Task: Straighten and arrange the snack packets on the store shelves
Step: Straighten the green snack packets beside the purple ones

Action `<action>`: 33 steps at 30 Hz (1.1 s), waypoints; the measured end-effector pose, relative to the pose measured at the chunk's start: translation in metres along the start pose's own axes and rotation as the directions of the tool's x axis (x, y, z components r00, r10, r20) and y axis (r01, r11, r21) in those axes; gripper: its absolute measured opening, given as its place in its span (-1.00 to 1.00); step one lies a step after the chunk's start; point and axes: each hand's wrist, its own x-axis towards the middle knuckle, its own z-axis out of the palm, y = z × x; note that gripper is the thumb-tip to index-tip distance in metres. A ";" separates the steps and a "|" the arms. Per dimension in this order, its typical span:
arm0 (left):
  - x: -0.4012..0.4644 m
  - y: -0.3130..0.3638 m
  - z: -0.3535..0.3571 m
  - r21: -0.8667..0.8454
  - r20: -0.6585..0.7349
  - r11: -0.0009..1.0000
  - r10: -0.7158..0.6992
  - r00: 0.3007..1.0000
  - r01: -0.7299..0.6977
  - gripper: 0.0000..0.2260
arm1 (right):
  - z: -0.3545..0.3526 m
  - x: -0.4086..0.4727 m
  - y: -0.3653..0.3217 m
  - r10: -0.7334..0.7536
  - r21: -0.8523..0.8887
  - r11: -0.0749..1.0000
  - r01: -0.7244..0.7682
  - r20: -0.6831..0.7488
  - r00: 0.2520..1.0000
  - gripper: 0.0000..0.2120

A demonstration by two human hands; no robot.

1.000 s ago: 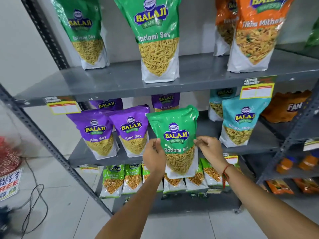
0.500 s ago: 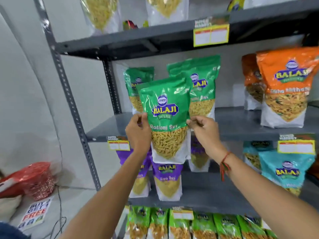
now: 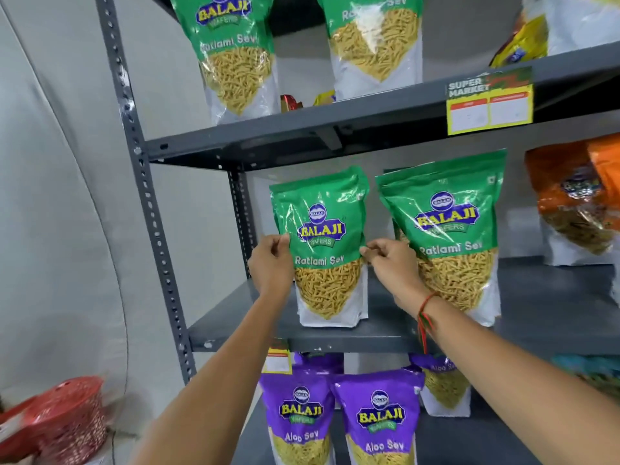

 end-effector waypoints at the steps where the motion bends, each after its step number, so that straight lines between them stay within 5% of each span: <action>1: 0.001 -0.005 0.001 0.004 0.011 1.000 0.002 1.000 -0.002 -0.77 | 0.003 0.000 0.004 0.000 0.002 1.000 0.000 0.005 1.000 -0.87; 6: 0.006 -0.018 0.002 -0.073 0.050 0.997 0.024 0.998 -0.020 -0.75 | 0.011 -0.002 0.011 0.012 0.071 0.997 -0.013 0.002 1.000 -0.85; 9: 0.002 -0.030 -0.004 -0.228 0.199 0.970 -0.037 0.979 0.082 -0.58 | 0.008 -0.008 0.017 0.117 0.194 0.970 -0.149 0.168 0.979 -0.67; 12: -0.011 -0.051 -0.011 -0.149 0.498 0.966 -0.109 0.860 0.209 -0.07 | 0.003 -0.026 0.030 0.185 0.156 0.951 -0.269 0.411 0.893 -0.28; 15: -0.029 -0.068 -0.011 0.048 0.719 0.981 -0.166 0.675 0.190 -0.02 | 0.005 -0.039 0.038 0.180 0.006 0.976 -0.220 0.547 0.817 -0.15; 20: -0.030 -0.084 -0.003 0.095 0.691 0.989 -0.145 0.709 0.110 -0.17 | 0.019 -0.036 0.049 0.152 -0.040 0.987 -0.153 0.512 0.845 -0.22; 27: -0.006 -0.103 -0.023 0.129 0.672 0.983 -0.183 0.717 0.130 -0.26 | 0.056 -0.031 0.051 0.141 -0.063 0.990 -0.127 0.512 0.848 -0.05; 33: 0.010 -0.113 -0.035 0.163 0.666 0.975 -0.220 0.713 0.149 -0.12 | 0.082 -0.028 0.049 0.129 -0.030 0.991 -0.134 0.541 0.831 0.02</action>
